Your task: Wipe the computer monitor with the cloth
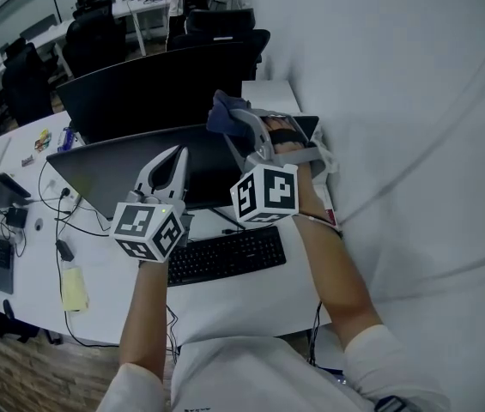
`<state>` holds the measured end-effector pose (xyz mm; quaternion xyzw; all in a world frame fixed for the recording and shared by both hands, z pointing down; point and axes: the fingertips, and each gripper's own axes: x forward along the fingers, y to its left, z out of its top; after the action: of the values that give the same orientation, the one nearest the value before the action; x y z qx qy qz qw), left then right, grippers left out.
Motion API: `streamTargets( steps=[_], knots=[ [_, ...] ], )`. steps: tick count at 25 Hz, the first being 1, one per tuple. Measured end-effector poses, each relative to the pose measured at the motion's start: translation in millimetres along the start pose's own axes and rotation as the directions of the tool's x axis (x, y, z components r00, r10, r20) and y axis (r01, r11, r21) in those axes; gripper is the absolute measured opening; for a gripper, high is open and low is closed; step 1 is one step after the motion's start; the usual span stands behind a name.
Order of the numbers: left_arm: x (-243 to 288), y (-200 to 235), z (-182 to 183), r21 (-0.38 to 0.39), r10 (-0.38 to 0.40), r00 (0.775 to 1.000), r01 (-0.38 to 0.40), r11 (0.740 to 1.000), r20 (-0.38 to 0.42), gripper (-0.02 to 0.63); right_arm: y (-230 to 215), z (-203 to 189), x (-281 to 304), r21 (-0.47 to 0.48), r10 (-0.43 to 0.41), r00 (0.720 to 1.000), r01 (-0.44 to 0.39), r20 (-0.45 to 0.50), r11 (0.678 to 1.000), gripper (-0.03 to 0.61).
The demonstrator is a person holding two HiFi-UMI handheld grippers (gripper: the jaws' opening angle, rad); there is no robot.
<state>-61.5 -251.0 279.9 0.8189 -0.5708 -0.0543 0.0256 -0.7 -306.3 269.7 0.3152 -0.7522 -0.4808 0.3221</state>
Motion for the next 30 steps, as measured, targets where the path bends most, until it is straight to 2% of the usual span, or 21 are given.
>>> streamTargets(
  steps=[16, 25, 30],
  knots=[
    [56, -76, -8, 0.024, -0.115, 0.993, 0.116, 0.993, -0.038, 0.005, -32, -105, -44, 0.016, -0.08, 0.993, 0.082, -0.091, 0.996, 0.132],
    [72, -108, -9, 0.042, -0.161, 0.986, 0.163, 0.986, -0.05, 0.005, -45, -144, -65, 0.087, -0.126, 0.983, 0.139, -0.132, 0.986, 0.132],
    [78, -122, -12, 0.044, -0.175, 0.983, 0.177, 0.983, -0.059, 0.005, -46, -158, -75, 0.161, -0.138, 0.982, 0.158, -0.128, 0.974, 0.133]
  ],
)
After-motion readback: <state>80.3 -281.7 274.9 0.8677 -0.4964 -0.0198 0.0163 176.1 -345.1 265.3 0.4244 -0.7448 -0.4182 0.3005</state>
